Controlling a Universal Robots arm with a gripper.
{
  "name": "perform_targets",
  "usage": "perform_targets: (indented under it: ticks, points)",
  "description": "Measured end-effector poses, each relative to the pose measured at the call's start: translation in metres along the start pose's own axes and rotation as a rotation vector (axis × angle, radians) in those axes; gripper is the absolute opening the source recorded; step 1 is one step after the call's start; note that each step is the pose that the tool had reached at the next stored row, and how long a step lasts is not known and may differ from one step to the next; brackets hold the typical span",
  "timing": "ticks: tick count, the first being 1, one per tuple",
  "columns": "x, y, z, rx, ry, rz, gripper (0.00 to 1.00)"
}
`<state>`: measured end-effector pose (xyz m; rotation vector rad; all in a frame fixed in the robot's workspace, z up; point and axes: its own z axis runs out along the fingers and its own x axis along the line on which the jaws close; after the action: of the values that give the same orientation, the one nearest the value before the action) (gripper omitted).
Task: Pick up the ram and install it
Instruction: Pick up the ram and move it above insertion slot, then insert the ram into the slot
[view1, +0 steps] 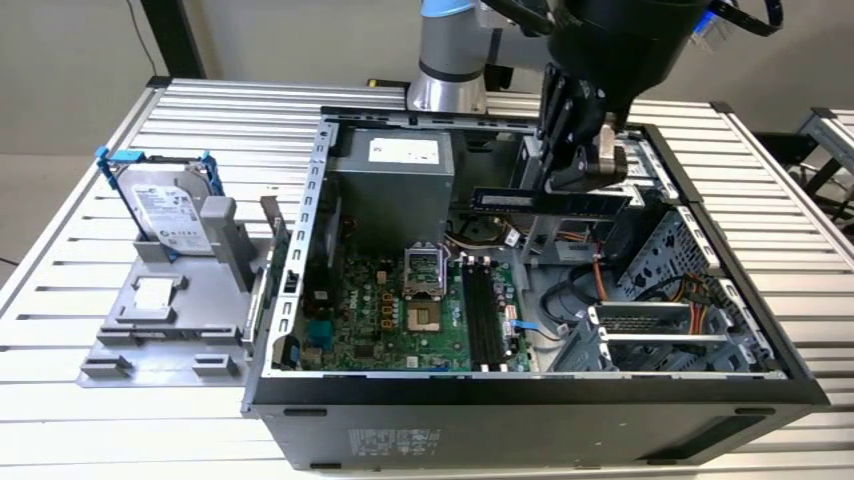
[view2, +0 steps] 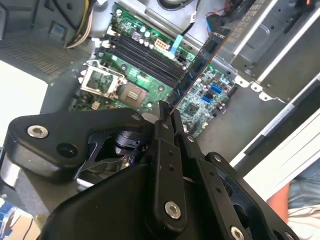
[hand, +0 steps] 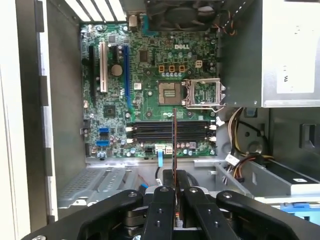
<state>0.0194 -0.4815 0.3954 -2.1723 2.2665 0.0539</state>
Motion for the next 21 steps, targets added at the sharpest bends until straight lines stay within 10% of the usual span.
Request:
perform_targets:
  ticks: [7,21]
  points:
    - [-0.0142,0.0006,0.0004,0.0001,-0.0001,0.000,0.00]
    - [-0.0147,0.0006,0.0004,0.0000,-0.0001,0.000,0.00]
